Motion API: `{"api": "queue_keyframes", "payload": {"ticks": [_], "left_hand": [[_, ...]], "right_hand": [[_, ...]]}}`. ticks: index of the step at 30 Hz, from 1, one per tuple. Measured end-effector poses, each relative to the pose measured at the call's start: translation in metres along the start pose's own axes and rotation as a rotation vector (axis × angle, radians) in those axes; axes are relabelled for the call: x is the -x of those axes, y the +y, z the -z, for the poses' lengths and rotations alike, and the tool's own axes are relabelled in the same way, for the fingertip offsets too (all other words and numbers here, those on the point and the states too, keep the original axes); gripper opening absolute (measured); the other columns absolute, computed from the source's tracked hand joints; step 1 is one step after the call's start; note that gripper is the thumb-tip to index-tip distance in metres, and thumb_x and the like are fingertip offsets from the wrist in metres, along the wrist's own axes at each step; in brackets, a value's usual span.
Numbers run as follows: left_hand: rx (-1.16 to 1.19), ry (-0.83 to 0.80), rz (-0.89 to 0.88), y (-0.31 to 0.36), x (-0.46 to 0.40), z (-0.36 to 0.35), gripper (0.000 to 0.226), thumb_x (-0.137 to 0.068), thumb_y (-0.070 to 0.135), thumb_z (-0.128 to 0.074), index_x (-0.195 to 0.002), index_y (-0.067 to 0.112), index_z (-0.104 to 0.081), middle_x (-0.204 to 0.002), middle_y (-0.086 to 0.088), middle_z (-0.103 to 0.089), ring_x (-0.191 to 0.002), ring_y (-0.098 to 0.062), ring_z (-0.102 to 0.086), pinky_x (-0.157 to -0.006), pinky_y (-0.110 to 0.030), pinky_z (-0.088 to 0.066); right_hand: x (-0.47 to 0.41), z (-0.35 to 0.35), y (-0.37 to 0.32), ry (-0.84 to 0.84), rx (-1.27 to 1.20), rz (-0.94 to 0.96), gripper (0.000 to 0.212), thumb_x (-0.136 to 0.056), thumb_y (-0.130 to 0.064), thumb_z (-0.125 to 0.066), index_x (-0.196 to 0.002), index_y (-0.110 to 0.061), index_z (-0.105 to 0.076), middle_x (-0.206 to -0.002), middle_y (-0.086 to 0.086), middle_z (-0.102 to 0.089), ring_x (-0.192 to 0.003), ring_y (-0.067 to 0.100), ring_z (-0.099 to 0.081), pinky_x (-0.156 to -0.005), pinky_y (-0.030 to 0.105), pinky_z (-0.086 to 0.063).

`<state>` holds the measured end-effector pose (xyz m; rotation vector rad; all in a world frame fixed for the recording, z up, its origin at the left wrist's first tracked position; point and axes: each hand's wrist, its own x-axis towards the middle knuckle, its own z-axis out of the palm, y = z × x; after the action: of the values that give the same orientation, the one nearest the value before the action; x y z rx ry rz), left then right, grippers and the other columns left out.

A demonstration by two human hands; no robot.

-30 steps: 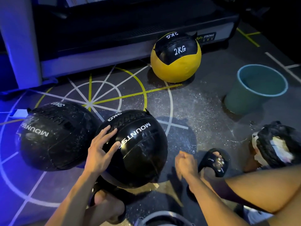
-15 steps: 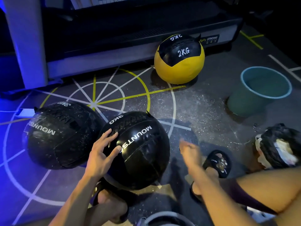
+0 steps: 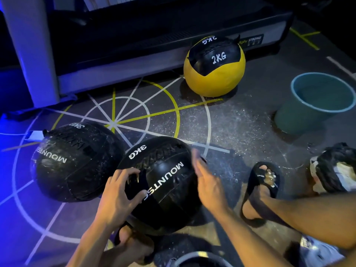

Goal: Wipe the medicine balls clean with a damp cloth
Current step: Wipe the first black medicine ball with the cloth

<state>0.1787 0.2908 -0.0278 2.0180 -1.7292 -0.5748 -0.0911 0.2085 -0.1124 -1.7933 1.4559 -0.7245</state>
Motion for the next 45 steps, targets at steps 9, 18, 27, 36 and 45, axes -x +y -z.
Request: {"api": "queue_keyframes", "payload": {"ticks": [9,18,27,36,45], "left_hand": [[-0.24,-0.082,0.019,0.015,-0.052,0.03,0.055,-0.08,0.073,-0.046,-0.119,0.037,-0.06,-0.097,0.015,-0.058,-0.091,-0.016,-0.058,-0.084,-0.045,-0.051],[-0.247,-0.403,-0.264,0.055,-0.163,-0.004,0.044,-0.1,0.04,-0.054,-0.142,0.028,-0.06,-0.14,0.003,-0.062,-0.13,-0.018,-0.054,-0.108,-0.036,-0.039],[-0.311,-0.359,-0.232,0.06,-0.175,-0.013,0.026,-0.097,0.05,-0.064,-0.108,0.03,-0.077,-0.111,0.011,-0.073,-0.106,-0.017,-0.064,-0.09,-0.037,-0.047],[-0.278,-0.497,-0.262,0.078,-0.172,-0.028,0.021,-0.091,0.05,-0.072,-0.101,0.032,-0.079,-0.106,0.01,-0.07,-0.1,-0.013,-0.061,-0.081,-0.031,-0.041],[-0.111,-0.752,-0.111,0.09,-0.178,-0.034,0.009,-0.082,0.043,-0.084,-0.08,0.041,-0.076,-0.087,0.021,-0.072,-0.086,0.0,-0.064,-0.075,-0.022,-0.044]], "right_hand": [[0.005,-0.005,-0.04,0.079,-0.178,0.079,0.045,-0.106,-0.015,-0.047,-0.152,-0.016,-0.048,-0.155,-0.004,-0.045,-0.139,0.005,-0.043,-0.113,0.008,-0.031],[0.01,-0.023,-0.044,-0.014,-0.056,0.558,0.042,-0.1,-0.007,-0.054,-0.141,-0.005,-0.059,-0.149,0.006,-0.056,-0.142,0.018,-0.048,-0.114,0.04,-0.043],[-0.031,-0.004,-0.008,0.047,0.002,0.269,0.034,-0.094,0.005,-0.061,-0.122,-0.013,-0.069,-0.121,0.01,-0.073,-0.107,0.023,-0.072,-0.092,0.035,-0.059],[-0.011,0.011,-0.044,-0.022,0.072,0.202,0.025,-0.1,-0.03,-0.037,-0.1,-0.023,-0.061,-0.108,0.001,-0.075,-0.076,0.02,-0.073,-0.062,0.038,-0.059],[-0.009,0.055,-0.047,0.197,-0.223,-0.232,0.034,-0.09,-0.006,-0.056,-0.079,-0.027,-0.079,-0.073,-0.03,-0.071,-0.064,-0.003,-0.064,-0.059,0.02,-0.045]]}}
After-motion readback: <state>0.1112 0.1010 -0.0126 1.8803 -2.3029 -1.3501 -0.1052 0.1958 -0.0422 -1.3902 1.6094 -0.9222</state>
